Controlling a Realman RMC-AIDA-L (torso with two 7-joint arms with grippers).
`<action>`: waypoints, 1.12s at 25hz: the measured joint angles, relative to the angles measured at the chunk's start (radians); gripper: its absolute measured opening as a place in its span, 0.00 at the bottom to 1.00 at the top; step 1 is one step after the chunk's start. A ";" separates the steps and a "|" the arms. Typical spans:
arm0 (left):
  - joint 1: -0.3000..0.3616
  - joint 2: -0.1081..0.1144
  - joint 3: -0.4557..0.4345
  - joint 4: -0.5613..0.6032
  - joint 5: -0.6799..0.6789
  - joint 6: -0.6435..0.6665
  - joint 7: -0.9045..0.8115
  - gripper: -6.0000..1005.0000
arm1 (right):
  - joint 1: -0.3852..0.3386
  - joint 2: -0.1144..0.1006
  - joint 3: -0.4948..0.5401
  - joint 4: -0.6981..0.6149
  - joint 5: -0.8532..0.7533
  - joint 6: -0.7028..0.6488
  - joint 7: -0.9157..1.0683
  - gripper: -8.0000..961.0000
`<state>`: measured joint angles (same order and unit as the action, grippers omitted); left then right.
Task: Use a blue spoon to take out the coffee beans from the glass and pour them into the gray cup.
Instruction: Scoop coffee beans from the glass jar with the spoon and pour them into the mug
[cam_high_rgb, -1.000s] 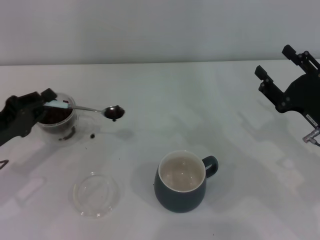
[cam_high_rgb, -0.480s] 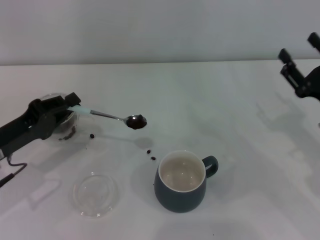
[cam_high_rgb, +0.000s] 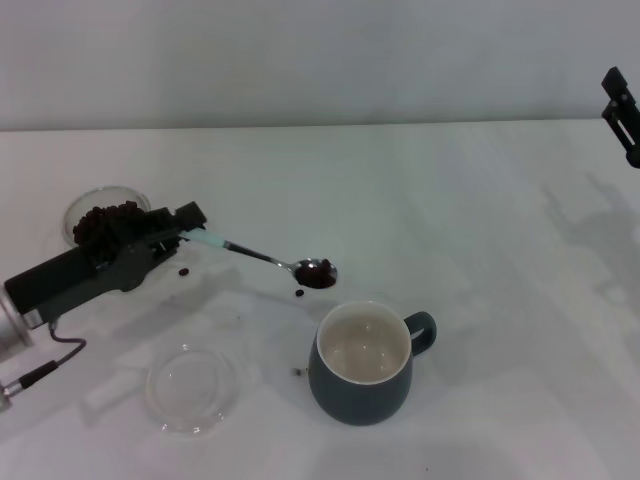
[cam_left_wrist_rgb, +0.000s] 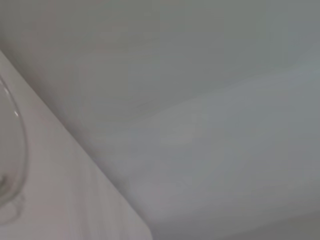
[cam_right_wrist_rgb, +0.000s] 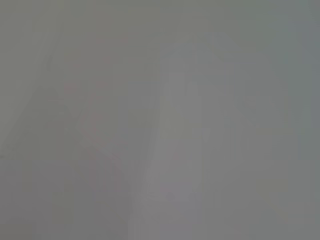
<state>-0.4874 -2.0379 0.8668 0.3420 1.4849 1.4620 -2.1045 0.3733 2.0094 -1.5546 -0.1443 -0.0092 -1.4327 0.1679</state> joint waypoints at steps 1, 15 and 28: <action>-0.004 0.000 0.008 0.000 0.000 0.001 0.000 0.14 | 0.000 0.000 0.003 0.000 0.002 0.000 0.001 0.73; -0.046 0.002 0.052 0.010 0.051 0.000 0.022 0.14 | 0.000 0.000 0.005 0.000 0.005 0.000 0.016 0.73; -0.131 0.007 0.051 0.046 0.167 -0.002 0.068 0.14 | 0.003 0.001 0.001 0.000 0.004 -0.001 0.031 0.73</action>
<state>-0.6185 -2.0309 0.9180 0.3880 1.6521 1.4604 -2.0368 0.3767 2.0109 -1.5531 -0.1442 -0.0048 -1.4334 0.1986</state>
